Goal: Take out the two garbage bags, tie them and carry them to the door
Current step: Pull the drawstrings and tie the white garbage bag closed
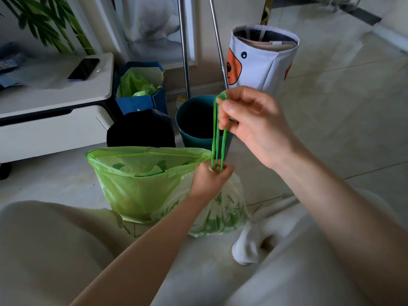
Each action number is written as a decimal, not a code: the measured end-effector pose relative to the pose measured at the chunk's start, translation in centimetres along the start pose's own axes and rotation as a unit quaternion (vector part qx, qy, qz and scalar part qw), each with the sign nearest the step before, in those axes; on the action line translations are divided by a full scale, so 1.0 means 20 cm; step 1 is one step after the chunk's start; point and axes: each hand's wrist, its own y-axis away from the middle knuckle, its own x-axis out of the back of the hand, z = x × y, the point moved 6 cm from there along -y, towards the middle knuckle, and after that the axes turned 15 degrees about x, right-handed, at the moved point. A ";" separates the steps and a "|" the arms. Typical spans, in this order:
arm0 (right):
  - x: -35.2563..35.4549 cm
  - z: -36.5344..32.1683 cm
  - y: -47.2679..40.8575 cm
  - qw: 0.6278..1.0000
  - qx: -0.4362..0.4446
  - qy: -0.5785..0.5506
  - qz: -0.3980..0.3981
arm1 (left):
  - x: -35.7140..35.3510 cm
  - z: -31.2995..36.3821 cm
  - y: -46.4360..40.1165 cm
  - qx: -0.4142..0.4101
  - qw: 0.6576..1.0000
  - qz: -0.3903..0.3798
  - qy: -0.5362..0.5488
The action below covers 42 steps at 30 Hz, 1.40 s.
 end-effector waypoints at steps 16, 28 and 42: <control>0.12 0.07 0.05 0.998 -0.010 0.000 0.054 | 0.01 -0.12 -0.04 0.020 0.979 -0.154 -0.130; 0.01 0.17 0.04 0.997 -0.059 0.042 -0.021 | 0.25 -0.16 0.00 -0.051 0.993 0.089 -0.063; 0.02 0.19 0.04 0.997 -0.065 0.021 0.019 | 0.31 -0.15 0.18 -0.135 0.976 0.173 -0.009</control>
